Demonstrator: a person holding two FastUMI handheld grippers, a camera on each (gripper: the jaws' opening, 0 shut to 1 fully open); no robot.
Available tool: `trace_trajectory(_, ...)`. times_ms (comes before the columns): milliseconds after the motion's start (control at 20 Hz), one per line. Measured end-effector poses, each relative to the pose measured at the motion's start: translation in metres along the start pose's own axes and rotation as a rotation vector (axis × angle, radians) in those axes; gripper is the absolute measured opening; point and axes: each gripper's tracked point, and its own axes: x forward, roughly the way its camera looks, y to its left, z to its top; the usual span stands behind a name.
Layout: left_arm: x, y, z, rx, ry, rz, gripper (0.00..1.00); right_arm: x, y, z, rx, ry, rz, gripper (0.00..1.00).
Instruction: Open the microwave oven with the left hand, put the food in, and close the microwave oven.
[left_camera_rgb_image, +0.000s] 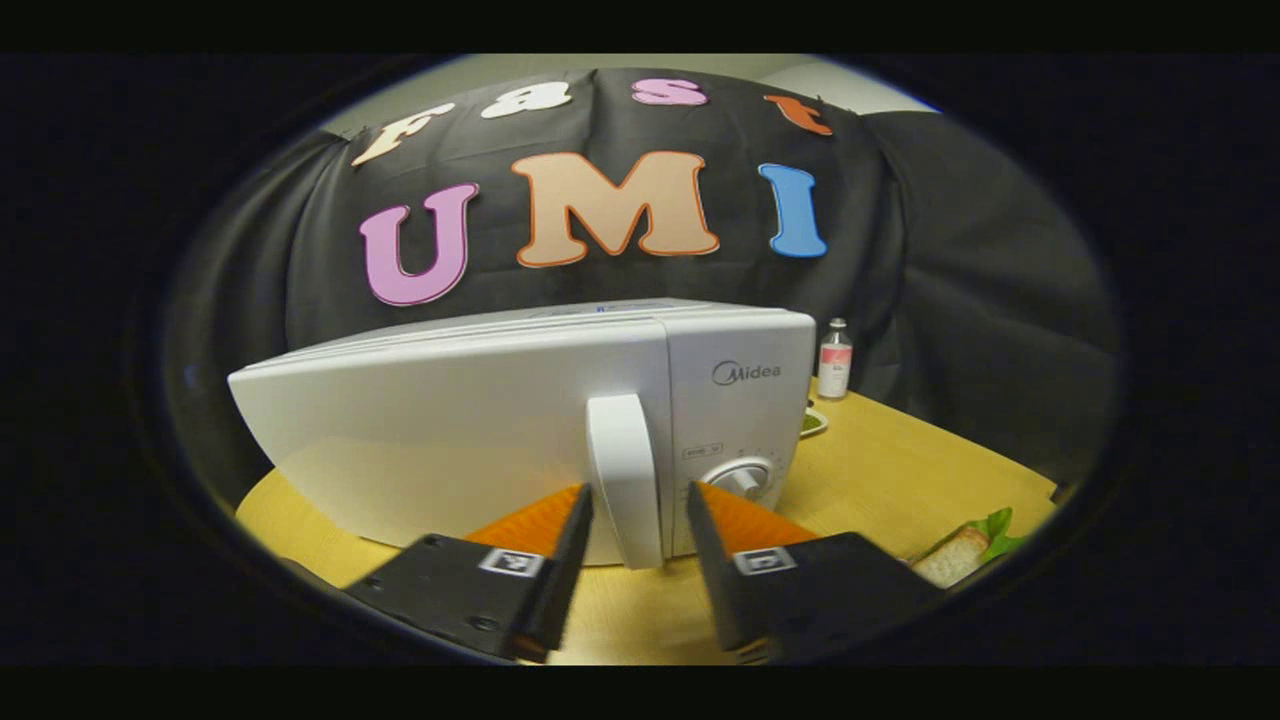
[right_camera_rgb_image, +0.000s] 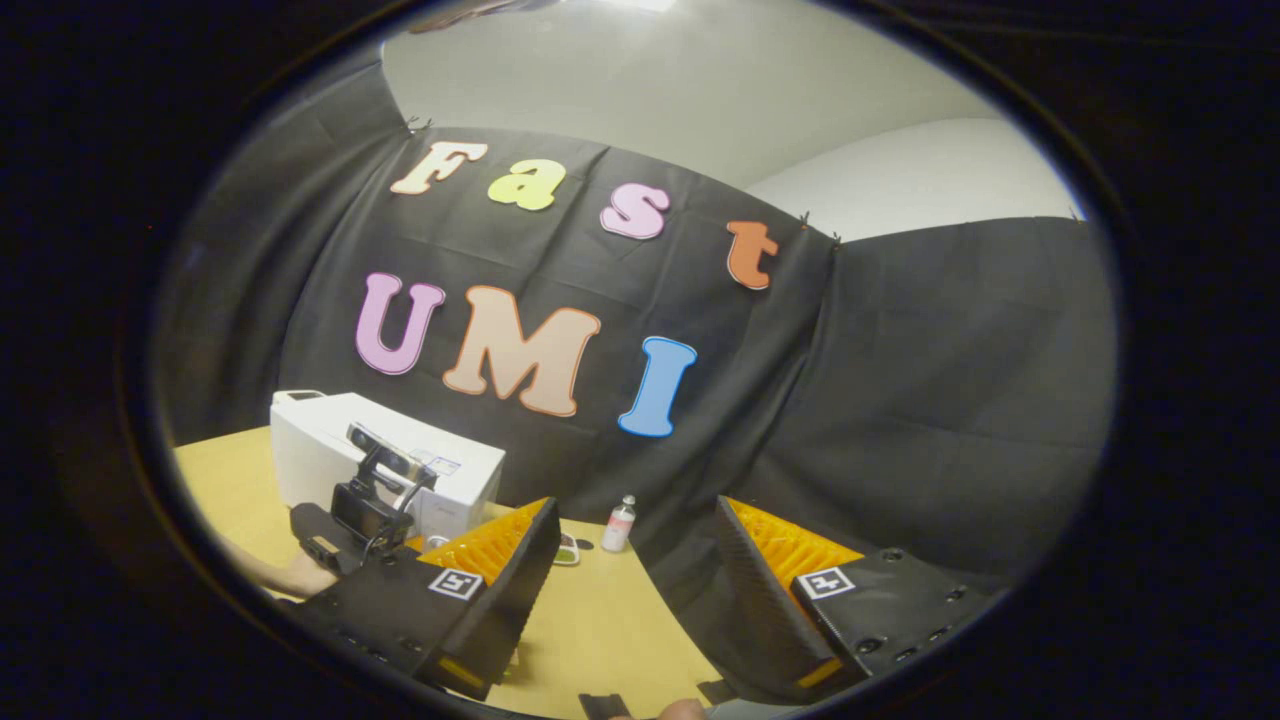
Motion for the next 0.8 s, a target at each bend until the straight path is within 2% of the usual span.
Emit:
trace_trajectory(100,0.003,-0.001,0.004,-0.024,-0.022,-0.007,0.24,0.002,0.001,-0.001,0.004,0.005,0.001,0.97)
trace_trajectory(250,-0.001,-0.003,0.003,-0.063,-0.033,-0.045,0.11,0.004,0.003,0.0,0.014,0.004,0.001,0.97)
trace_trajectory(350,-0.001,-0.004,0.002,-0.038,-0.011,-0.065,0.02,0.005,0.004,-0.001,0.022,0.01,0.003,0.97)
trace_trajectory(600,-0.004,-0.003,0.002,-0.078,0.027,-0.078,0.02,0.001,0.002,0.004,0.05,-0.005,-0.006,0.97)
trace_trajectory(800,-0.006,-0.005,0.0,-0.058,0.053,-0.137,0.01,-0.001,0.002,0.008,0.062,-0.02,-0.01,0.97)
